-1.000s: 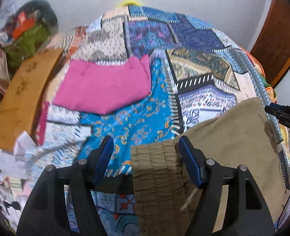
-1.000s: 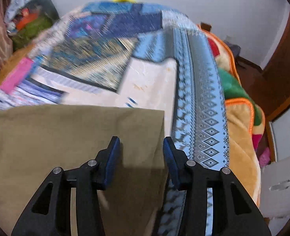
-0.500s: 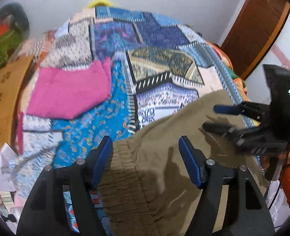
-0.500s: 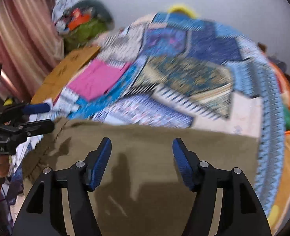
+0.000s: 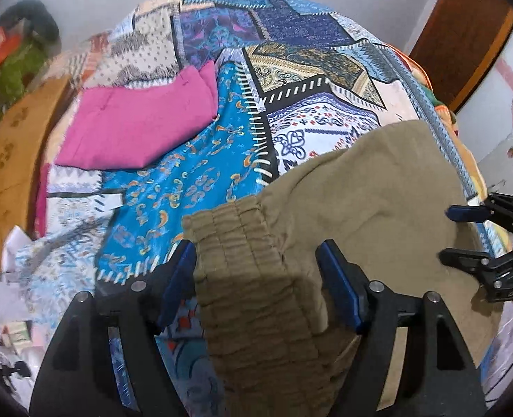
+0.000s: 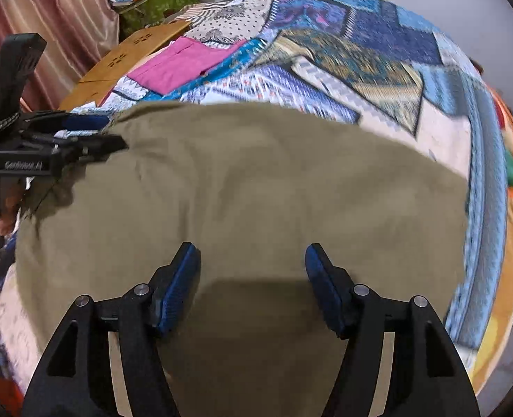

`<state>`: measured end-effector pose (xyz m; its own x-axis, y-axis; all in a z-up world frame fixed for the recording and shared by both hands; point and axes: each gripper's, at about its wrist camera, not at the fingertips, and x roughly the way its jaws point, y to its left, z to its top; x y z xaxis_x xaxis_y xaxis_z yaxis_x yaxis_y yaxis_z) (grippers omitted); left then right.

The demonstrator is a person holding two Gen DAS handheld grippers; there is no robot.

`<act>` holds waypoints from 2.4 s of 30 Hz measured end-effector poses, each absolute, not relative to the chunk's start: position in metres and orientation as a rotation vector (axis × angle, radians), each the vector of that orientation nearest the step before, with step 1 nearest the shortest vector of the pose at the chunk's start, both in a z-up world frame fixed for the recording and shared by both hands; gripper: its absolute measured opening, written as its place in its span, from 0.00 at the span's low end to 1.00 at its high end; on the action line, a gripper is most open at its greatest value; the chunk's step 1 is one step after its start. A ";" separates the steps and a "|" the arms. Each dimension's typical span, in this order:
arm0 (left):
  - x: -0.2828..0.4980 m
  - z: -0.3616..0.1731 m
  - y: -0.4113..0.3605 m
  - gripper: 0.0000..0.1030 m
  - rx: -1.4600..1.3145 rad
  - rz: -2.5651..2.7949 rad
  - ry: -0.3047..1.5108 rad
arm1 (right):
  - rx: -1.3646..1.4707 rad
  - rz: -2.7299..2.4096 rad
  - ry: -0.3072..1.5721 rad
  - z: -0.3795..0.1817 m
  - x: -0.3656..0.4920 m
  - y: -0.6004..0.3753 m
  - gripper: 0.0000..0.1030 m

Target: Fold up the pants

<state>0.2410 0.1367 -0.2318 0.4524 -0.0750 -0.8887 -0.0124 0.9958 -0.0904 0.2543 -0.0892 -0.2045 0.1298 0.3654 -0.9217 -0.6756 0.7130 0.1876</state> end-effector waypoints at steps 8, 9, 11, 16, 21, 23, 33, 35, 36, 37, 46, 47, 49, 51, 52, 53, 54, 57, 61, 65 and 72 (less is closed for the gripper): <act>0.201 -0.229 0.127 0.80 -0.071 -0.036 1.067 | -0.158 0.673 1.217 -0.201 0.224 -0.147 0.59; 0.197 -0.230 0.127 0.81 -0.068 -0.028 1.059 | -0.140 0.661 1.215 -0.201 0.219 -0.155 0.59; 0.191 -0.233 0.128 0.83 -0.090 -0.011 1.047 | -0.109 0.639 1.211 -0.201 0.210 -0.172 0.59; 0.185 -0.238 0.134 0.89 -0.140 0.021 1.030 | -0.075 0.563 1.214 -0.205 0.189 -0.211 0.60; 0.184 -0.232 0.122 0.89 0.004 0.065 0.996 | -0.045 0.499 1.208 -0.211 0.168 -0.244 0.60; 0.185 -0.229 0.121 0.89 0.070 0.091 0.988 | -0.039 0.484 1.203 -0.210 0.167 -0.243 0.60; 0.219 -0.240 0.188 0.91 0.024 0.190 1.070 | -0.057 0.551 1.148 -0.207 0.177 -0.203 0.60; 0.219 -0.239 0.189 0.91 0.035 0.192 1.064 | -0.072 0.557 1.130 -0.206 0.177 -0.194 0.60; 0.218 -0.238 0.189 0.90 0.024 0.190 1.067 | -0.073 0.556 1.126 -0.206 0.177 -0.191 0.60; 0.216 -0.235 0.190 0.90 0.005 0.190 1.069 | -0.072 0.554 1.124 -0.207 0.177 -0.190 0.60; 0.151 -0.186 0.181 0.90 -0.238 0.123 0.978 | -0.046 0.540 1.100 -0.199 0.162 -0.207 0.61; 0.140 -0.183 0.177 0.90 -0.254 0.102 0.978 | -0.045 0.542 1.100 -0.198 0.161 -0.207 0.61; 0.125 -0.181 0.169 0.90 -0.263 0.084 0.981 | -0.053 0.537 1.096 -0.196 0.156 -0.209 0.61; 0.112 -0.182 0.162 0.90 -0.276 0.076 0.992 | -0.073 0.532 1.093 -0.193 0.151 -0.209 0.61; 0.106 -0.184 0.159 0.90 -0.291 0.073 0.999 | -0.081 0.529 1.089 -0.192 0.151 -0.208 0.61; 0.101 -0.186 0.157 0.90 -0.305 0.067 1.007 | -0.098 0.527 1.082 -0.188 0.150 -0.207 0.61; 0.096 -0.188 0.154 0.90 -0.320 0.061 1.015 | -0.114 0.524 1.073 -0.185 0.150 -0.204 0.61; 0.083 -0.197 0.146 0.90 -0.380 0.024 1.036 | -0.159 0.539 1.028 -0.173 0.148 -0.193 0.61; 0.076 -0.208 0.135 0.90 -0.451 -0.035 1.051 | -0.171 0.596 0.961 -0.157 0.151 -0.166 0.61; 0.078 -0.221 0.134 0.90 -0.538 -0.076 1.078 | -0.193 0.652 0.921 -0.153 0.155 -0.133 0.61; 0.088 -0.239 0.153 0.90 -0.758 -0.089 1.056 | -0.292 0.697 0.947 -0.177 0.161 -0.092 0.61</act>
<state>0.0877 0.1527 -0.2385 0.5136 -0.4126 -0.7523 -0.2808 0.7477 -0.6018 0.1608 -0.0917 -0.1772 0.3889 0.4165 -0.8217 -0.6610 0.7475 0.0660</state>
